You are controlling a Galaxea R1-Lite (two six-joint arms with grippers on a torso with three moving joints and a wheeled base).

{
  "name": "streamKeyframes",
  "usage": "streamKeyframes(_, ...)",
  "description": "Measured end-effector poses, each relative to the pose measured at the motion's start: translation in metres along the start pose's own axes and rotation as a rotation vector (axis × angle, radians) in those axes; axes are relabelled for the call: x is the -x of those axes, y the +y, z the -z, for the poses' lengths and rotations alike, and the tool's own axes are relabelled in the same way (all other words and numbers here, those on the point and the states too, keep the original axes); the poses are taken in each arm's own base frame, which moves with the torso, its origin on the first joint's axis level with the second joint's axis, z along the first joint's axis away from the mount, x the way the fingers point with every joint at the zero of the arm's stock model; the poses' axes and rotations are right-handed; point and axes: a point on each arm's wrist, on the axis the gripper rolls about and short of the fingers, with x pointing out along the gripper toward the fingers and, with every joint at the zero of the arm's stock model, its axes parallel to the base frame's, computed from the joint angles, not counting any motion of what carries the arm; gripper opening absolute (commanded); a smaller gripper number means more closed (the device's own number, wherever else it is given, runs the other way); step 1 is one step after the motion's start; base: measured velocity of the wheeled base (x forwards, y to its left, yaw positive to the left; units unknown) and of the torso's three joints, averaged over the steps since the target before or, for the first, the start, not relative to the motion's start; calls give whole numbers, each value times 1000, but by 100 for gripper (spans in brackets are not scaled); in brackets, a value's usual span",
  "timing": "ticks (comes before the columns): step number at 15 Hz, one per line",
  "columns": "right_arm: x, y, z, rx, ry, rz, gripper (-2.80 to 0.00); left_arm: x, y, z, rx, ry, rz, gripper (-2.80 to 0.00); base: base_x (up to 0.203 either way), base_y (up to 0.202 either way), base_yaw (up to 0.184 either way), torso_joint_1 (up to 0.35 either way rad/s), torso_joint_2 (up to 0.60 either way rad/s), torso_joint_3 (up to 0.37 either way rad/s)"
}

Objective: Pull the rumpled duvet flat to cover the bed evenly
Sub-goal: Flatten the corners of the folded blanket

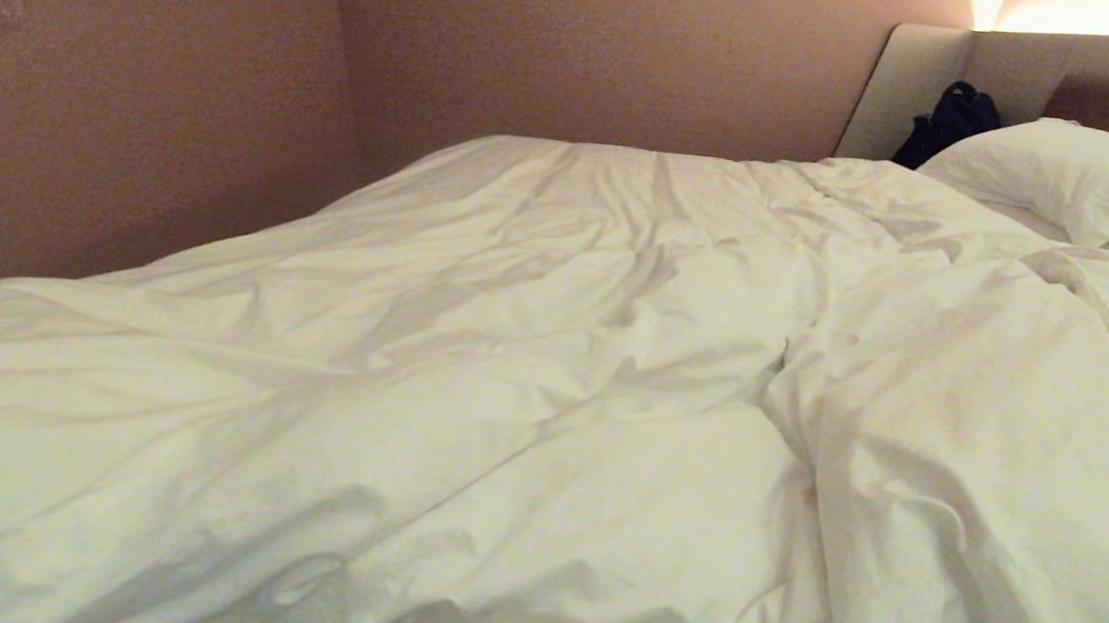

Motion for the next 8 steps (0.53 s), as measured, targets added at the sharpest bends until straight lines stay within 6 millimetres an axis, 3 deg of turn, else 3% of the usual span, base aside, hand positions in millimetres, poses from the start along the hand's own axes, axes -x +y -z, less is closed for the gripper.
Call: streamKeyframes(8,0,0,0,0,0,0,-280,-5,34,-3,52,-6,-52,-280,0,0,0,0,0,0)
